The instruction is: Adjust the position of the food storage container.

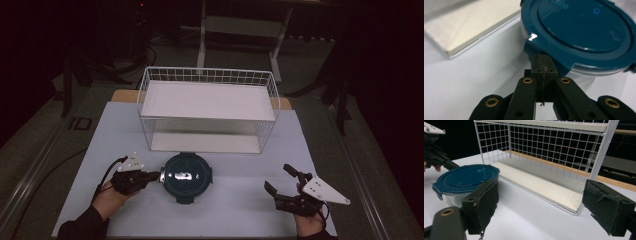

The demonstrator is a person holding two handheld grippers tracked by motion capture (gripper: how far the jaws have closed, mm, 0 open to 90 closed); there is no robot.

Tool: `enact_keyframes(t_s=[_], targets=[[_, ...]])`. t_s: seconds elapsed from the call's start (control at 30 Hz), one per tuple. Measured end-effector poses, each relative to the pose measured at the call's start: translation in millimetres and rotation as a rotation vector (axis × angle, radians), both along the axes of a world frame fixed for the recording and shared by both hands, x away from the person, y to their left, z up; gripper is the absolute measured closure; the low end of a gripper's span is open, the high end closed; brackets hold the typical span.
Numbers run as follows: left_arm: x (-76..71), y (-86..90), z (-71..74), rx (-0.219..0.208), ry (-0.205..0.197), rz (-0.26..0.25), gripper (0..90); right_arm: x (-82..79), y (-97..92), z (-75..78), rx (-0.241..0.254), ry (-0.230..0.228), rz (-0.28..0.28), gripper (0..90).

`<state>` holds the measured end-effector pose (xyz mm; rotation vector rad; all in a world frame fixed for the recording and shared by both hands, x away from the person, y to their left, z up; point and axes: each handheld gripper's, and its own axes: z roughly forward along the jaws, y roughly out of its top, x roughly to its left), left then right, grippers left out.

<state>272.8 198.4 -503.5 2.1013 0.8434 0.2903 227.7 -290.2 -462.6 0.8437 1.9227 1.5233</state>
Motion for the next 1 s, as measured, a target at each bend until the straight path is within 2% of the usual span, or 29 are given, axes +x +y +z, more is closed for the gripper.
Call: enact_keyframes(t_s=[0.13,0.23,0.37,0.7,0.83,1.0], targets=[[4.3,-5.4,1.2,-0.004,0.022,-0.014,89.8,0.0,0.2,-0.2,0.001,0.002,0.0,13.9],[4.0,-8.2,2.2,0.005,0.026,-0.024,89.8,0.4,-0.2,-0.5,0.002,0.003,-0.001,13.8],[4.0,-14.8,2.2,-0.004,0.036,-0.033,89.8,2.1,0.3,-1.5,0.007,0.012,0.003,13.8],[10.9,-46.1,2.9,-0.008,0.047,-0.081,89.8,2.1,1.2,-1.6,0.003,0.01,0.005,13.9],[13.2,-59.4,5.1,0.011,0.048,-0.082,89.9,2.0,0.7,-1.4,0.004,0.008,0.005,13.8],[15.2,-73.5,4.3,0.0,0.051,-0.099,89.8,2.4,1.1,-1.6,0.001,0.008,0.008,13.9]])
